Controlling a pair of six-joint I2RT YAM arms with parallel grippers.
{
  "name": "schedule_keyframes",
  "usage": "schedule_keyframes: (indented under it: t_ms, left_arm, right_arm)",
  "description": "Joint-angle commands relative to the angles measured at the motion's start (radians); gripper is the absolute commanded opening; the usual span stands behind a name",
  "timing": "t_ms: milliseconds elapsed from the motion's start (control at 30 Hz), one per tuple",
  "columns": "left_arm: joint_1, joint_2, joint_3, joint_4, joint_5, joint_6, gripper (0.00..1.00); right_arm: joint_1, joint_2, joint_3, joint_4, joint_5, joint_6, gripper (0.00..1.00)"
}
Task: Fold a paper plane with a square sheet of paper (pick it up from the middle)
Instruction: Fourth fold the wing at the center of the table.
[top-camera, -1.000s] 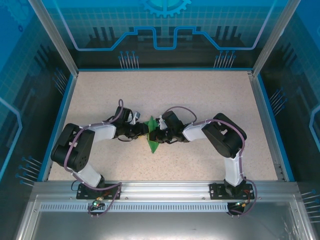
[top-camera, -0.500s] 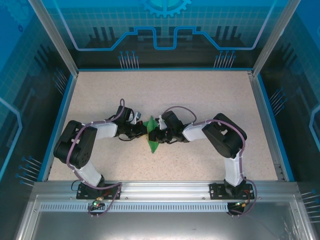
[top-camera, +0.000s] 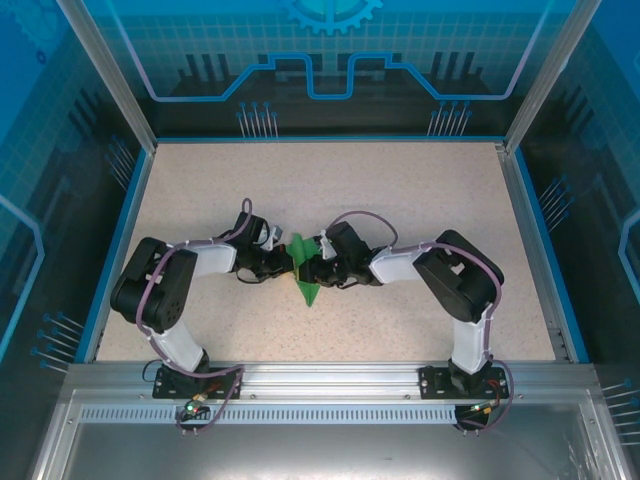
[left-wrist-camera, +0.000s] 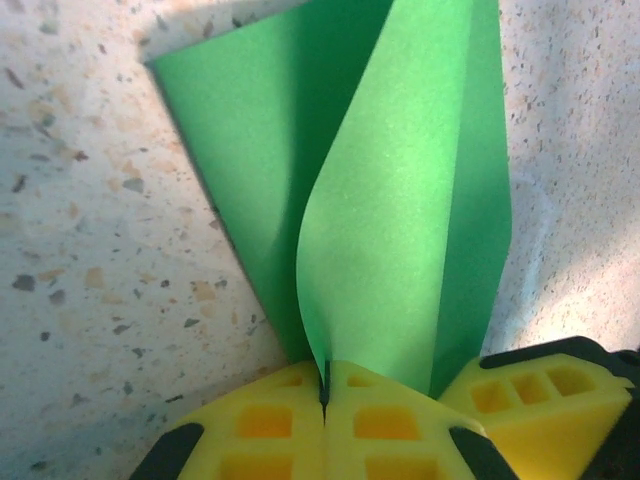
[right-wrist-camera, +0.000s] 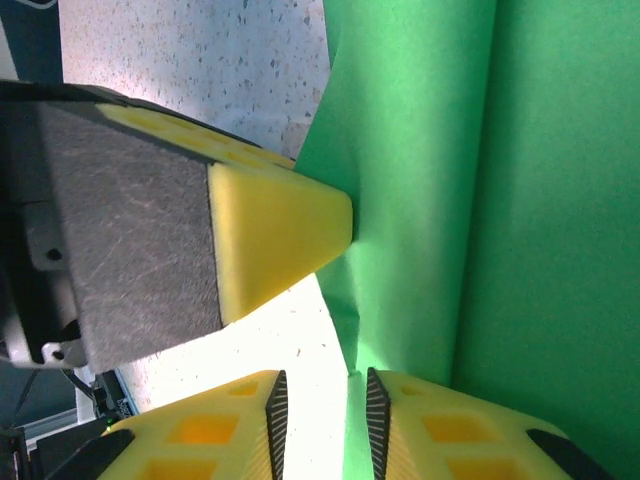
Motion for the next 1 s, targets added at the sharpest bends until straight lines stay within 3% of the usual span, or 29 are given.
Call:
schedule_keyframes:
  t_ms: [0, 400, 967]
  left_arm:
    - [0.011, 0.022, 0.029, -0.033, -0.020, 0.037, 0.00]
    - [0.011, 0.051, 0.041, -0.034, -0.019, 0.043, 0.00]
    - [0.011, 0.066, 0.052, -0.054, -0.021, 0.060, 0.00]
  right_arm:
    - [0.010, -0.057, -0.031, -0.038, 0.010, -0.024, 0.29]
    - [0.049, -0.084, -0.103, -0.052, -0.014, -0.017, 0.17]
    - [0.063, -0.056, -0.078, -0.060, -0.015, -0.030, 0.15]
